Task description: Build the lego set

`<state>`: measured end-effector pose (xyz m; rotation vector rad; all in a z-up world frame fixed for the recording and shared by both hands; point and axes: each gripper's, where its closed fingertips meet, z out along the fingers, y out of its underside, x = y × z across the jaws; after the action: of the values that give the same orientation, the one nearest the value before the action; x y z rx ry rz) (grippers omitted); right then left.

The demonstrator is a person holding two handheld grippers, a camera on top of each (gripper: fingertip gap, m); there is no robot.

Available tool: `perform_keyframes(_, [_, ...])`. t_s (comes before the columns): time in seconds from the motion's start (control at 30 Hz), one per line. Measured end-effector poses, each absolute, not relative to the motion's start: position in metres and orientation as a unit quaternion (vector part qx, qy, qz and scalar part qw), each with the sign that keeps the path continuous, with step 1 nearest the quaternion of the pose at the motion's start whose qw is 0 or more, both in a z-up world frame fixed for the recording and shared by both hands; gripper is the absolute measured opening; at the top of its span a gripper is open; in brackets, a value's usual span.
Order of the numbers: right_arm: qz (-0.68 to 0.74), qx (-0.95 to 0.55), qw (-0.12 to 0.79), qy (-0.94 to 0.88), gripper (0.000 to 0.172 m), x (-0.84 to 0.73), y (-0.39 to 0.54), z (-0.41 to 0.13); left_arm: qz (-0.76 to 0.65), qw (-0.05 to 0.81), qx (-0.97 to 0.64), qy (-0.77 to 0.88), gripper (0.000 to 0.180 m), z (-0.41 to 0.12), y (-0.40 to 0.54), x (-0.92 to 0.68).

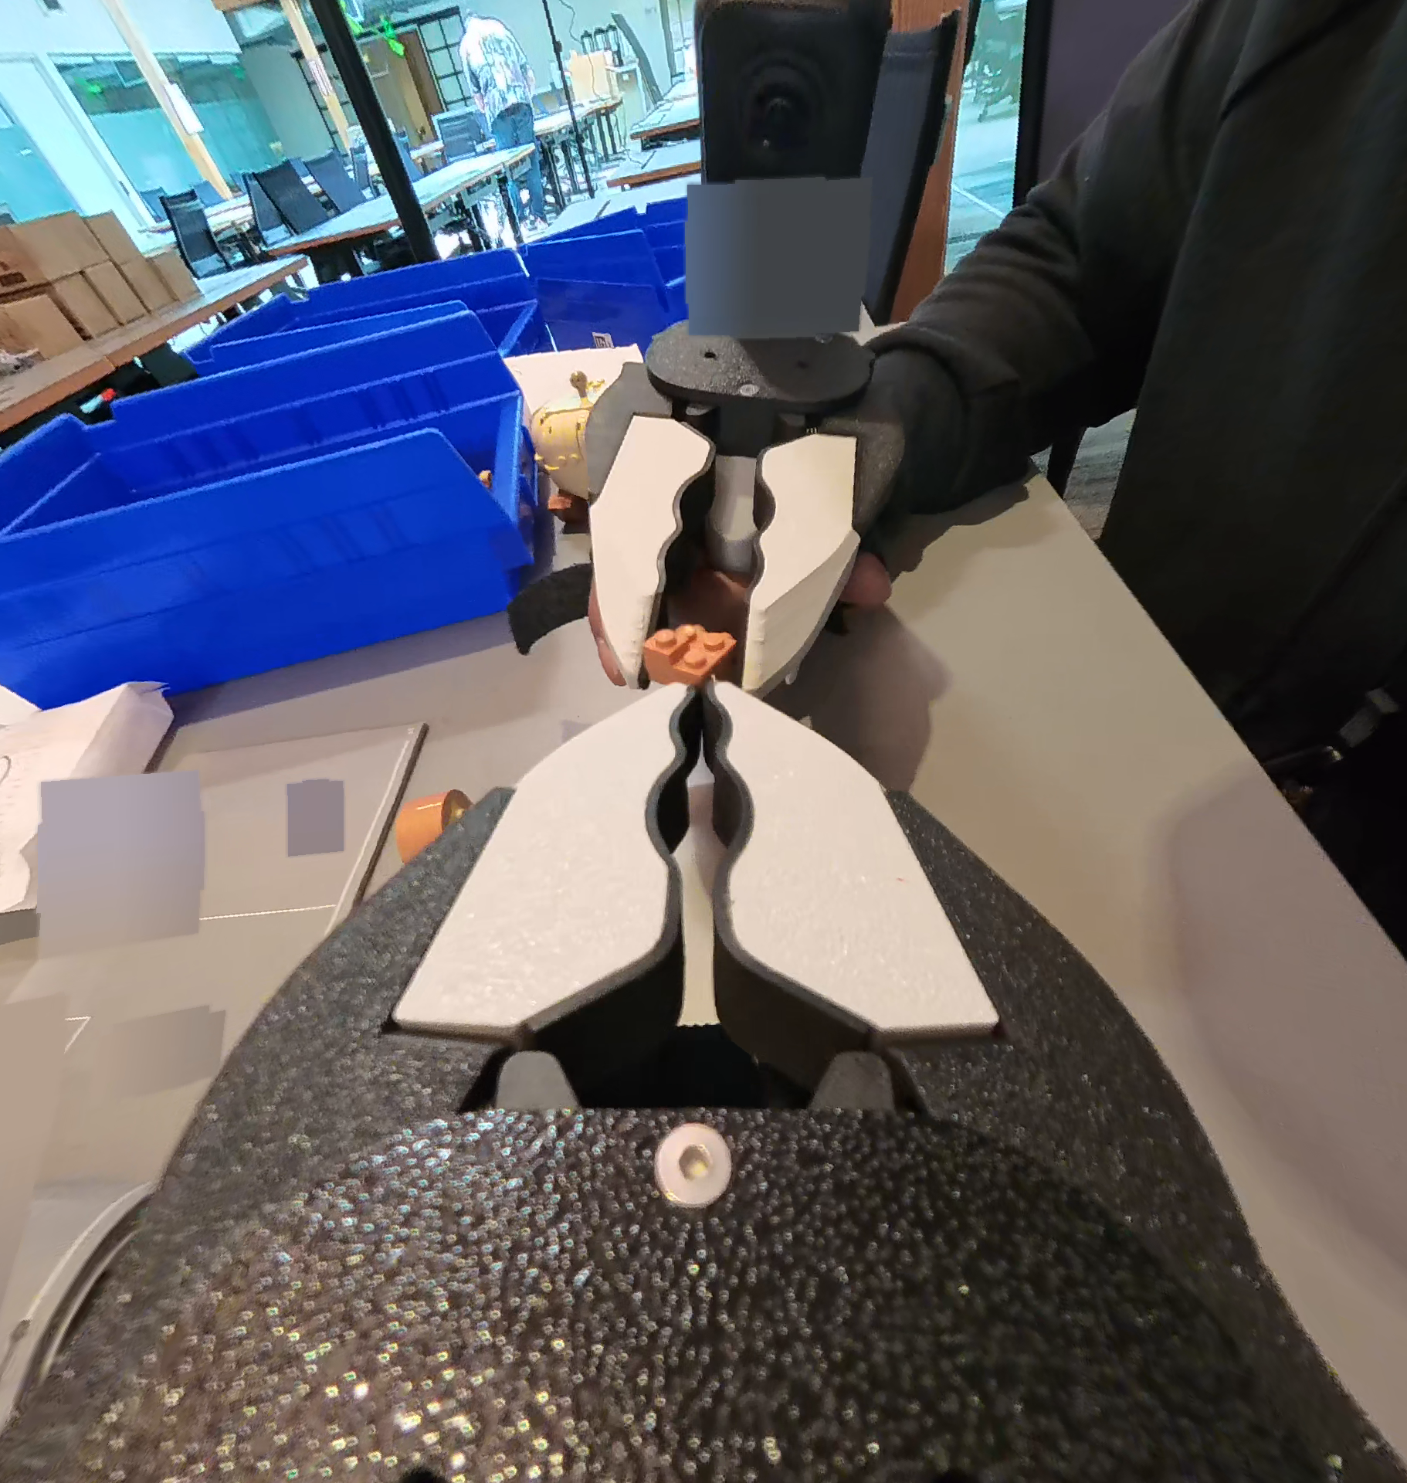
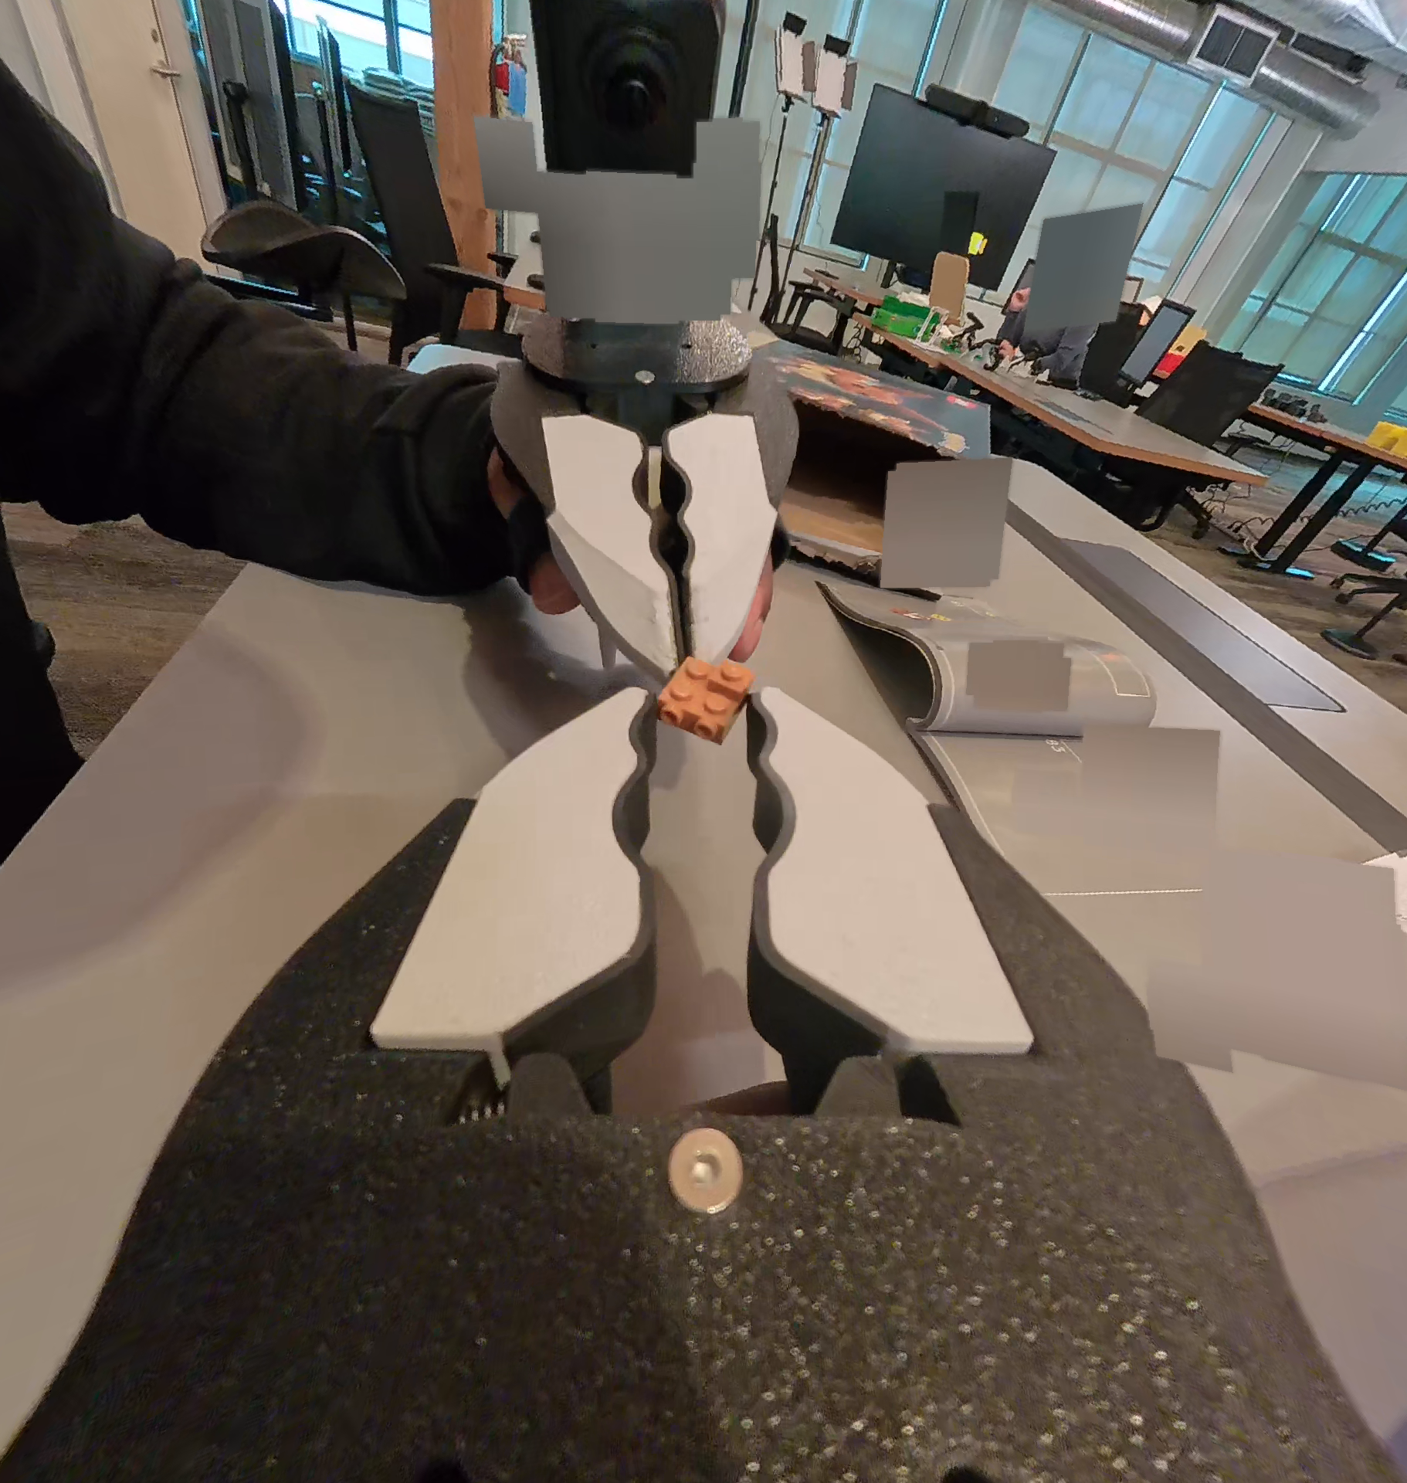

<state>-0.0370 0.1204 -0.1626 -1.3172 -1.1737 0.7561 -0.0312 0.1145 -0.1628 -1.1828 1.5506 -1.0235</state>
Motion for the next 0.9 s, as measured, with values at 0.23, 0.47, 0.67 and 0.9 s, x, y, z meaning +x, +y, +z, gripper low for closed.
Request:
perform_keyframes(0.23, [0.295,-0.574,0.555,-0.525,0.020,-0.035,0.124,-0.173,-0.398,0.441,-0.497,0.632,0.009,-0.174,0.119,-0.031])
perform_keyframes(0.47, [0.185,-0.690,0.373,-0.592,0.020,-0.018,0.130,-0.242,-0.296,0.384,-0.565,0.667,0.012,-0.217,0.138,-0.041])
perform_keyframes(0.67, [0.195,-0.719,0.334,-0.577,0.021,-0.010,0.130,-0.248,-0.263,0.390,-0.580,0.665,0.012,-0.225,0.147,-0.041])
perform_keyframes(0.9, [0.195,-0.725,0.333,-0.570,0.030,-0.003,0.135,-0.248,-0.225,0.420,-0.586,0.656,0.012,-0.227,0.158,-0.040])
